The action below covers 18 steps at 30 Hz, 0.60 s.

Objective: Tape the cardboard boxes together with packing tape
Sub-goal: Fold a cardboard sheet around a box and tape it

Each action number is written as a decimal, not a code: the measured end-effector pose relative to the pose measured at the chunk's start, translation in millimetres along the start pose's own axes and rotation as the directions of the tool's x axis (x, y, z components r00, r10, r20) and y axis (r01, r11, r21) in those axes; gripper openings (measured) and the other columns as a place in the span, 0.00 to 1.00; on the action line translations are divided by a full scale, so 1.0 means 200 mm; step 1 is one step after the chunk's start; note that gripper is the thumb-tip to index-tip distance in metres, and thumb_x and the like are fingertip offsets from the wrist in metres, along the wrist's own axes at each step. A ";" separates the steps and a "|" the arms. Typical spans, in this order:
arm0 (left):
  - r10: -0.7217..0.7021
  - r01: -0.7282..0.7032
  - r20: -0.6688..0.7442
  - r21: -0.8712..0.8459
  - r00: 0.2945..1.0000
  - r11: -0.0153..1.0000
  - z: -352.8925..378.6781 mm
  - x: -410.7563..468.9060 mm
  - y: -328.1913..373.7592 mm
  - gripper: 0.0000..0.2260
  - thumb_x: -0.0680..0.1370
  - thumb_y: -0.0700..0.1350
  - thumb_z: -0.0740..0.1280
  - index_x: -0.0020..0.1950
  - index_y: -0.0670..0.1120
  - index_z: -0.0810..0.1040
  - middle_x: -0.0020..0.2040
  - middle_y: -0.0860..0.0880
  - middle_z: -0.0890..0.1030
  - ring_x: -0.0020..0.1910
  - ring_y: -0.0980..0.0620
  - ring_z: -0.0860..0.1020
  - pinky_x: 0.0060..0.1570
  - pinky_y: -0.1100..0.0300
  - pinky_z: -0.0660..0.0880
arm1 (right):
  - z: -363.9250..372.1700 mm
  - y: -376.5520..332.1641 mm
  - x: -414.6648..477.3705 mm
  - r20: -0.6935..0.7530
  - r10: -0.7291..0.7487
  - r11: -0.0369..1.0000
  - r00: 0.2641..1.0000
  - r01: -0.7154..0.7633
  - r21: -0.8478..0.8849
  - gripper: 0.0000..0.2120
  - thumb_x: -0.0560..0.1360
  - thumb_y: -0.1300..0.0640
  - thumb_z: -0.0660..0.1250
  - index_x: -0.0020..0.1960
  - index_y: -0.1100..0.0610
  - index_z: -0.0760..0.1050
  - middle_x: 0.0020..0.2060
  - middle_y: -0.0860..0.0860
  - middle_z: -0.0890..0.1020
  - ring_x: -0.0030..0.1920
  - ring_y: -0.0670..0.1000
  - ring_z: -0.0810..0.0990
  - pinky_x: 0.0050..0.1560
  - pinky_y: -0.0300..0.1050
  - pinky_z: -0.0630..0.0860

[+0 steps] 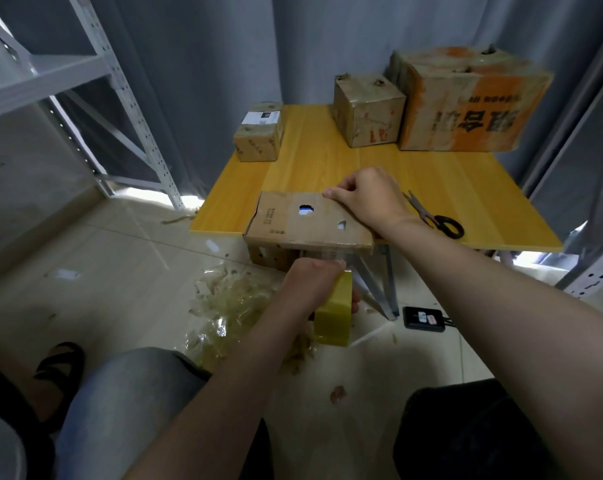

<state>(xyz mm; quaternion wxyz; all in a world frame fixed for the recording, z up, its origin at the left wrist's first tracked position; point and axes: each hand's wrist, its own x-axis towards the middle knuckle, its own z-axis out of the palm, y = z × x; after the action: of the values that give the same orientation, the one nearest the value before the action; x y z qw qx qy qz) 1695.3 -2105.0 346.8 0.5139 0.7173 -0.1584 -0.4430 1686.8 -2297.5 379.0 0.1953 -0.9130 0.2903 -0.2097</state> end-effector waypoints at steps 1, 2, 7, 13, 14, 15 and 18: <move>-0.009 0.009 0.004 0.005 1.000 1.000 0.00 0.00 -0.01 0.11 0.83 0.52 0.67 0.53 0.44 0.80 0.41 0.40 0.87 0.40 0.41 0.87 0.52 0.41 0.84 | 0.01 0.00 -0.01 -0.003 0.001 1.000 1.000 -0.001 0.004 0.18 0.77 0.37 0.71 0.45 0.50 0.87 0.42 0.49 0.86 0.53 0.54 0.81 0.56 0.56 0.78; -0.018 0.018 0.007 0.012 1.000 1.000 0.01 0.01 -0.01 0.11 0.83 0.52 0.67 0.54 0.44 0.80 0.41 0.40 0.88 0.41 0.41 0.88 0.55 0.40 0.83 | 0.01 0.00 -0.01 -0.008 -0.005 1.000 1.000 0.005 -0.002 0.18 0.77 0.37 0.70 0.45 0.51 0.87 0.41 0.50 0.86 0.51 0.54 0.82 0.53 0.55 0.79; -0.014 0.014 0.005 -0.010 1.000 1.000 0.00 0.04 -0.03 0.11 0.82 0.54 0.68 0.54 0.46 0.80 0.42 0.42 0.88 0.42 0.42 0.88 0.54 0.43 0.84 | 0.01 -0.01 -0.01 -0.002 -0.004 0.990 1.000 0.004 -0.140 0.21 0.79 0.36 0.67 0.43 0.52 0.85 0.38 0.52 0.84 0.44 0.56 0.81 0.40 0.48 0.72; 0.049 -0.049 0.002 -0.075 0.999 0.996 0.00 0.04 -0.07 0.09 0.82 0.52 0.69 0.55 0.48 0.79 0.42 0.41 0.88 0.41 0.40 0.88 0.46 0.46 0.85 | 0.00 -0.05 -0.03 -0.086 0.020 0.963 0.996 -0.042 -0.266 0.21 0.81 0.36 0.64 0.52 0.52 0.84 0.47 0.55 0.85 0.53 0.60 0.81 0.51 0.53 0.74; 0.061 -0.061 0.004 -0.091 0.998 0.994 0.00 0.04 -0.07 0.09 0.81 0.52 0.69 0.57 0.48 0.78 0.42 0.41 0.88 0.42 0.41 0.88 0.44 0.47 0.85 | -0.01 -0.06 -0.04 -0.102 0.002 0.956 0.995 -0.031 -0.292 0.20 0.82 0.37 0.63 0.56 0.52 0.83 0.49 0.56 0.85 0.56 0.61 0.81 0.55 0.54 0.73; 0.069 -0.069 0.001 -0.110 0.998 0.992 0.01 0.03 -0.06 0.10 0.81 0.51 0.69 0.59 0.48 0.77 0.43 0.41 0.88 0.42 0.41 0.88 0.42 0.50 0.84 | -0.02 -0.08 -0.05 -0.133 -0.023 0.952 0.991 -0.019 -0.306 0.19 0.82 0.38 0.62 0.60 0.51 0.81 0.51 0.56 0.85 0.58 0.60 0.79 0.57 0.54 0.71; 0.063 -0.064 -0.012 -0.146 0.998 0.987 0.02 0.01 -0.04 0.11 0.82 0.49 0.69 0.63 0.49 0.75 0.45 0.41 0.88 0.42 0.42 0.88 0.40 0.53 0.82 | -0.08 -0.12 -0.10 -0.271 0.001 0.993 0.963 -0.034 -0.114 0.17 0.83 0.41 0.62 0.57 0.53 0.79 0.50 0.53 0.84 0.57 0.58 0.78 0.56 0.56 0.74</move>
<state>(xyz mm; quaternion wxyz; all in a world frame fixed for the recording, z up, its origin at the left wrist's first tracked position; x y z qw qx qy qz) 1691.3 -2104.6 339.0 0.5795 0.6740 -0.1466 -0.4340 1673.5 -2270.8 398.9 0.1015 -0.8832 0.3341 -0.3131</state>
